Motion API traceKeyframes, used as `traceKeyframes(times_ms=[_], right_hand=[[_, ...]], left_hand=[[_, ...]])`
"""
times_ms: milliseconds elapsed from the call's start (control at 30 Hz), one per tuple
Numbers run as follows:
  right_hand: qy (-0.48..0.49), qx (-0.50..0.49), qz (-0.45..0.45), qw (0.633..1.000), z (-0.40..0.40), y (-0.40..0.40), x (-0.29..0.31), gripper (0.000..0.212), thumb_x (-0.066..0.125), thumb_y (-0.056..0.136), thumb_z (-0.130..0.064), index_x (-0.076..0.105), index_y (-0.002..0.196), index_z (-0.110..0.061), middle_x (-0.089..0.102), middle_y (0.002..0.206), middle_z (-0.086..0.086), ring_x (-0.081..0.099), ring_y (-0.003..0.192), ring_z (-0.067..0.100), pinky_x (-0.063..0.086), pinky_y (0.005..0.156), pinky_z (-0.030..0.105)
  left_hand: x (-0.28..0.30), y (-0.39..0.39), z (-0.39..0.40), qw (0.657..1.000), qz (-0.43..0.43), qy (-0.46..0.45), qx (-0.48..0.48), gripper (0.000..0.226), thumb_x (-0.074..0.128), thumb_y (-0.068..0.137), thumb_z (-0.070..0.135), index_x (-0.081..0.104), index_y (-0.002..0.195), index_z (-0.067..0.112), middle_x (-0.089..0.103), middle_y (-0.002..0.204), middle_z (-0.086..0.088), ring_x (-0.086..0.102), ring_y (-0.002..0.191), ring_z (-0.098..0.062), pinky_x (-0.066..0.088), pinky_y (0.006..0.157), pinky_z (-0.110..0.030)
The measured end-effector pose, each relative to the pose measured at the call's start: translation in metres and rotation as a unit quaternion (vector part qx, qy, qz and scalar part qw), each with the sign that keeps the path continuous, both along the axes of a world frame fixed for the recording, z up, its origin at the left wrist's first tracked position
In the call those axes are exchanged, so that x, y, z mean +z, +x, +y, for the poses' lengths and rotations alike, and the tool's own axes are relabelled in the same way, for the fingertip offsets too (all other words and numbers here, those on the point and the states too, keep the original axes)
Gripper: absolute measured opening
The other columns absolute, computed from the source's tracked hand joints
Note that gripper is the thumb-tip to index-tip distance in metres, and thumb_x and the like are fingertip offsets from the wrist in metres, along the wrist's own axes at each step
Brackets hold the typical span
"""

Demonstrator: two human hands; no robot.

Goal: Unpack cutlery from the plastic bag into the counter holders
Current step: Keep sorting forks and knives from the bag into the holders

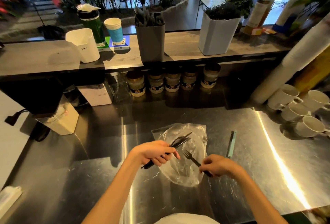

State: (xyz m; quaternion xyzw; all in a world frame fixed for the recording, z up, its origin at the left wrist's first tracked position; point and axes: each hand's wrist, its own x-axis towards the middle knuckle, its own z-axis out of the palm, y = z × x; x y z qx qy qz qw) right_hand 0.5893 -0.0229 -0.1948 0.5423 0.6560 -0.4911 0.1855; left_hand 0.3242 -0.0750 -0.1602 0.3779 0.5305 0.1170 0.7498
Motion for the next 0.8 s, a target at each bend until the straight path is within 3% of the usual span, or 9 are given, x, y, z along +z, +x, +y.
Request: traceKeyframes(times_ms=[133, 233, 400, 667, 800], right_hand=[[0.021, 0.021, 0.077, 0.997, 0.01, -0.003, 0.053, 0.023, 0.062, 0.098, -0.034, 0.075, 0.098, -0.016, 0.06, 0.075, -0.007, 0.054, 0.068, 0.006, 0.045, 0.063, 0.018], [0.027, -0.002, 0.141, 0.99, 0.013, -0.004, 0.081, 0.022, 0.06, 0.099, -0.033, 0.075, 0.095, -0.018, 0.059, 0.069, -0.01, 0.052, 0.063, 0.003, 0.043, 0.061, 0.018], [0.037, -0.044, 0.222, 0.973, 0.013, -0.008, 0.105, 0.023, 0.059, 0.101, -0.032, 0.075, 0.094, -0.017, 0.061, 0.07, -0.008, 0.052, 0.065, 0.004, 0.041, 0.061, 0.018], [0.103, -0.135, 0.347, 0.922, 0.004, -0.03, 0.115, 0.019, 0.062, 0.096, -0.037, 0.076, 0.097, -0.024, 0.065, 0.079, 0.003, 0.06, 0.071, 0.009, 0.047, 0.06, 0.019], [0.123, -0.116, 0.368, 0.914, -0.004, -0.048, 0.111, 0.017, 0.066, 0.095, -0.037, 0.075, 0.101, -0.025, 0.068, 0.077, -0.007, 0.066, 0.072, 0.009, 0.05, 0.062, 0.022]], left_hand=[[0.021, -0.011, 0.001, 0.995, -0.069, 0.061, 0.022, 0.036, 0.048, 0.105, 0.036, 0.062, 0.118, 0.006, 0.028, 0.068, 0.002, 0.017, 0.05, -0.008, 0.017, 0.039, -0.019], [0.027, -0.01, 0.002, 0.974, -0.139, 0.114, 0.141, 0.032, 0.046, 0.106, 0.034, 0.06, 0.114, 0.007, 0.025, 0.067, 0.001, 0.015, 0.049, -0.009, 0.016, 0.039, -0.019], [0.024, -0.004, 0.009, 0.916, -0.23, 0.152, 0.293, 0.032, 0.045, 0.105, 0.034, 0.058, 0.111, 0.005, 0.036, 0.068, -0.001, 0.034, 0.044, -0.008, 0.016, 0.043, -0.023], [0.032, 0.007, 0.014, 0.883, -0.214, 0.202, 0.364, 0.041, 0.039, 0.108, 0.031, 0.064, 0.125, 0.003, 0.05, 0.077, -0.003, 0.041, 0.056, -0.011, 0.031, 0.047, -0.021], [0.043, 0.016, 0.015, 0.875, -0.211, 0.206, 0.383, 0.039, 0.038, 0.108, 0.028, 0.06, 0.127, 0.002, 0.058, 0.079, -0.004, 0.046, 0.057, -0.011, 0.034, 0.048, -0.021]])
